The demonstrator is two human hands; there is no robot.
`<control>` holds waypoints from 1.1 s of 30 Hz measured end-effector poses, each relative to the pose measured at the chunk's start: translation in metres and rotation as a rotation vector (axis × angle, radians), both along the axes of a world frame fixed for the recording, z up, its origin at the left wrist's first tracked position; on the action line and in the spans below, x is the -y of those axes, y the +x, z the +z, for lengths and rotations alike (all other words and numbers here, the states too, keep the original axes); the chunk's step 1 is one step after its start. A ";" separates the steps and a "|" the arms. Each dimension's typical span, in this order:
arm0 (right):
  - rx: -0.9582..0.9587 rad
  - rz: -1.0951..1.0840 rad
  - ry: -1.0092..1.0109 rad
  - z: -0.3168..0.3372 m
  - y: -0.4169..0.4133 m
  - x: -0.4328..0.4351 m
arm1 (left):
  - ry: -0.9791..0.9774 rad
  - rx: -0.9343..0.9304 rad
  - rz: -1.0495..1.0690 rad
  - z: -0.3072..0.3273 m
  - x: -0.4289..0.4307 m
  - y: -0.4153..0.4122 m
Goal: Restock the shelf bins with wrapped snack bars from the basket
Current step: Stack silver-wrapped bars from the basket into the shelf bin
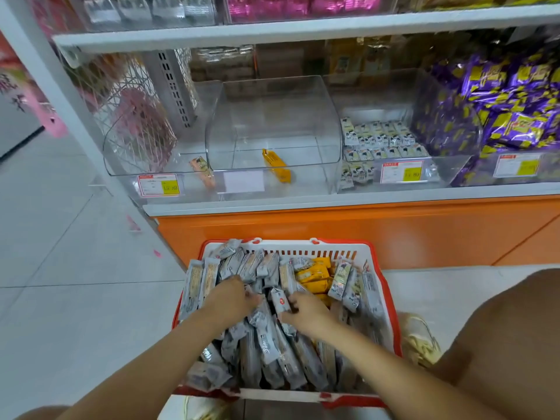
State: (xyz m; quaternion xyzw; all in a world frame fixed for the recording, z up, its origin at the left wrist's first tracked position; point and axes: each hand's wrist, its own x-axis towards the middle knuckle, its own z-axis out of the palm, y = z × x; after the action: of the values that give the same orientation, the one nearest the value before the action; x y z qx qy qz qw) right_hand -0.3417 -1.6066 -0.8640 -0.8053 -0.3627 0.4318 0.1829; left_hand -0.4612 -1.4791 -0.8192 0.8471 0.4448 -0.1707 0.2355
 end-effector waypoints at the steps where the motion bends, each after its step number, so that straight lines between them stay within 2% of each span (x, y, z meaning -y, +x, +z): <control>1: -0.004 -0.033 0.019 -0.004 -0.003 0.000 | -0.006 0.019 0.060 -0.002 0.002 0.001; 5: -0.045 -0.131 0.032 -0.007 -0.006 -0.005 | -0.057 0.066 0.188 -0.003 0.009 0.009; 8: -0.228 -0.267 0.093 0.004 0.003 -0.006 | -0.184 0.056 0.249 0.003 0.003 0.018; 11: -0.411 -0.396 0.162 0.020 0.016 -0.005 | -0.371 0.150 0.344 0.006 -0.009 0.023; 14: -0.640 -0.459 0.263 0.037 0.028 -0.004 | -0.712 0.385 0.556 0.020 -0.019 0.024; 17: -0.808 -0.537 0.402 0.052 0.042 -0.003 | -1.015 0.647 0.622 0.041 -0.023 0.024; 20: -0.915 -0.556 0.546 0.071 0.051 0.001 | -1.198 0.817 0.629 0.058 -0.021 0.026; 22: -0.891 -0.560 0.603 0.077 0.052 0.001 | -1.271 0.883 0.608 0.062 -0.017 0.029; 25: -0.698 -0.567 0.615 0.081 0.050 0.000 | -1.311 0.929 0.594 0.063 -0.013 0.035; 28: -0.512 -0.537 0.627 0.088 0.047 0.001 | -1.311 0.952 0.601 0.065 -0.009 0.041; 33: -0.363 -0.494 0.696 0.101 0.047 0.002 | -1.251 0.973 0.542 0.075 -0.006 0.051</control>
State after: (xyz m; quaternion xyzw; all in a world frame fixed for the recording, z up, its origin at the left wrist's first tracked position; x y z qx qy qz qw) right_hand -0.2943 -1.6088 -0.7632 -0.6697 -0.2455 0.3619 0.6002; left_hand -0.4099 -1.4732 -0.7439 0.4030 0.3051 0.0614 0.8607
